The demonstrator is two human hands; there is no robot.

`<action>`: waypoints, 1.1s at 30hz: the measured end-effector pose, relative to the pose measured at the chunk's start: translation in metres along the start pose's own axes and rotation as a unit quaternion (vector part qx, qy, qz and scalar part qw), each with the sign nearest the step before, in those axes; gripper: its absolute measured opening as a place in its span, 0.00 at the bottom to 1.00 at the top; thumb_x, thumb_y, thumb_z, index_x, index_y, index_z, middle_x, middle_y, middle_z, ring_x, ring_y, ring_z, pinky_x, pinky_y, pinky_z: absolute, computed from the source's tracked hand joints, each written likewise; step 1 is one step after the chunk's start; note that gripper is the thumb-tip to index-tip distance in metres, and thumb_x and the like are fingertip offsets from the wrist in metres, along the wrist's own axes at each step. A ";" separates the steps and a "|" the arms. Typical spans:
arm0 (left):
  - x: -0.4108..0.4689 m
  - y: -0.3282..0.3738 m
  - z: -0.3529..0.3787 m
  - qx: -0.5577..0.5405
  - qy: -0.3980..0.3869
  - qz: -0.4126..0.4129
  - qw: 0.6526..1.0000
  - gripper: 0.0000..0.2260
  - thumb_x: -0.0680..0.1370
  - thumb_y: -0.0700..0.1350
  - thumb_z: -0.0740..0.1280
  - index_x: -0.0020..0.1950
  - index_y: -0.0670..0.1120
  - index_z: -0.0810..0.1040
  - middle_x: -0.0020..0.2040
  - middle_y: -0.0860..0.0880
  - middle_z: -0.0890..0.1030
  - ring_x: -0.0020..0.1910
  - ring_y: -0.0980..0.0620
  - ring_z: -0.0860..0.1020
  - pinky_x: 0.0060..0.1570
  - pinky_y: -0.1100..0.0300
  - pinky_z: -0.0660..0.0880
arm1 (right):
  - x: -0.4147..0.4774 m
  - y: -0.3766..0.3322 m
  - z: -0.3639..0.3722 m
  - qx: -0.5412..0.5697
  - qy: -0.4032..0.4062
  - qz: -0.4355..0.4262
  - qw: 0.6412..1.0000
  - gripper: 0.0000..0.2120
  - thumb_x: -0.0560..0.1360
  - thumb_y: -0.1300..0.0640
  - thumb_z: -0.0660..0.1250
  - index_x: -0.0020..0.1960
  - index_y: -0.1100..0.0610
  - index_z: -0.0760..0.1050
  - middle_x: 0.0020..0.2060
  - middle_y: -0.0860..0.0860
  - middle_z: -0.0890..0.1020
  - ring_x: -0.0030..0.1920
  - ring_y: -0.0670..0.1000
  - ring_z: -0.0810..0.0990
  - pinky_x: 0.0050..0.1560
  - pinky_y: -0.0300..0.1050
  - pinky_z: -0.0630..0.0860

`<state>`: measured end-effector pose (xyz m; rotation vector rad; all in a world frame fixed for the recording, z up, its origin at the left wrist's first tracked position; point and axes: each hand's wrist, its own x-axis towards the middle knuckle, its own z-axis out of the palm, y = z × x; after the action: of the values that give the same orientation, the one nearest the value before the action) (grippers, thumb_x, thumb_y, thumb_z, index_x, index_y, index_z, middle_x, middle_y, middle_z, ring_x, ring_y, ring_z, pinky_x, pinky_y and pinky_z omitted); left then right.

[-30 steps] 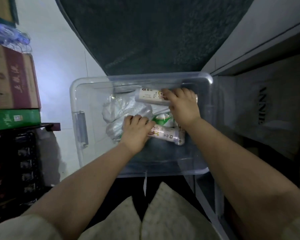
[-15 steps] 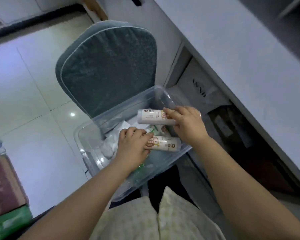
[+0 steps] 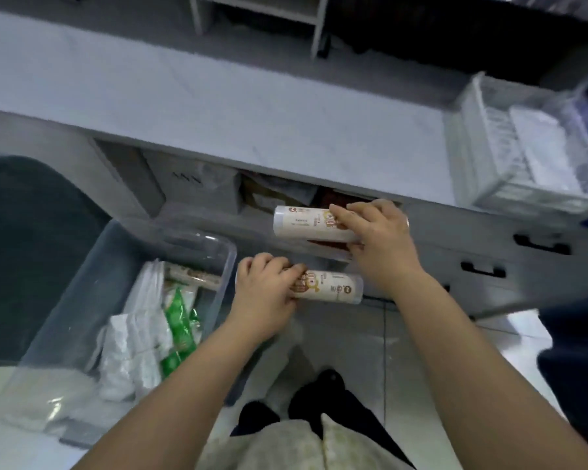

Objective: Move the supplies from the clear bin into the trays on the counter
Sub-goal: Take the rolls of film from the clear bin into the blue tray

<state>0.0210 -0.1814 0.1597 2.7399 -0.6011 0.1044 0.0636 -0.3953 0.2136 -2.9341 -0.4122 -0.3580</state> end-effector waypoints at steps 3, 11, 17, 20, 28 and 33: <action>0.035 0.064 0.002 0.004 0.007 0.081 0.997 0.23 0.65 0.49 0.75 0.60 0.50 0.79 0.55 0.48 0.81 0.55 0.41 0.75 0.55 0.45 0.67 | -0.041 0.063 -0.033 -0.004 0.048 0.078 0.996 0.30 0.64 0.68 0.73 0.65 0.52 0.76 0.55 0.54 0.82 0.53 0.62 0.74 0.55 0.56 0.70; 0.119 0.248 0.035 -0.023 0.009 0.191 0.981 0.24 0.61 0.51 0.77 0.57 0.53 0.81 0.52 0.52 0.82 0.52 0.43 0.76 0.52 0.46 0.68 | -0.141 0.236 -0.114 -0.001 0.109 0.219 0.970 0.32 0.65 0.66 0.71 0.66 0.47 0.73 0.59 0.50 0.79 0.58 0.57 0.69 0.60 0.56 0.64; 0.174 0.368 0.065 -0.056 0.030 0.204 0.977 0.23 0.62 0.51 0.77 0.57 0.53 0.81 0.51 0.52 0.82 0.50 0.43 0.75 0.50 0.48 0.67 | -0.186 0.358 -0.167 -0.031 0.119 0.227 0.966 0.31 0.66 0.65 0.73 0.67 0.48 0.73 0.57 0.50 0.79 0.56 0.55 0.69 0.58 0.51 0.63; 0.199 0.408 0.074 -0.057 0.021 0.212 0.975 0.23 0.62 0.52 0.77 0.57 0.54 0.81 0.51 0.53 0.82 0.50 0.44 0.75 0.51 0.47 0.67 | -0.193 0.420 -0.187 -0.051 0.122 0.227 0.965 0.31 0.65 0.64 0.73 0.66 0.48 0.73 0.56 0.49 0.80 0.55 0.56 0.71 0.60 0.56 0.68; 0.298 0.453 0.075 -0.052 0.049 0.200 0.977 0.26 0.61 0.50 0.79 0.59 0.52 0.81 0.51 0.52 0.82 0.51 0.43 0.76 0.50 0.46 0.68 | -0.166 0.567 -0.192 -0.069 0.060 0.239 0.967 0.30 0.71 0.63 0.70 0.70 0.47 0.68 0.60 0.49 0.77 0.57 0.55 0.68 0.62 0.54 0.65; 0.380 0.468 0.087 -0.070 0.073 0.203 0.974 0.28 0.61 0.50 0.80 0.59 0.52 0.80 0.52 0.52 0.82 0.53 0.43 0.74 0.50 0.48 0.64 | -0.138 0.621 -0.171 -0.076 -0.011 0.227 0.971 0.31 0.70 0.60 0.73 0.70 0.47 0.67 0.62 0.50 0.77 0.59 0.55 0.69 0.63 0.52 0.66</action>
<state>0.1705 -0.7605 0.2742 2.4118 -1.0723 0.3410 0.0775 -1.0516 0.2669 -3.0580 0.2991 -0.3033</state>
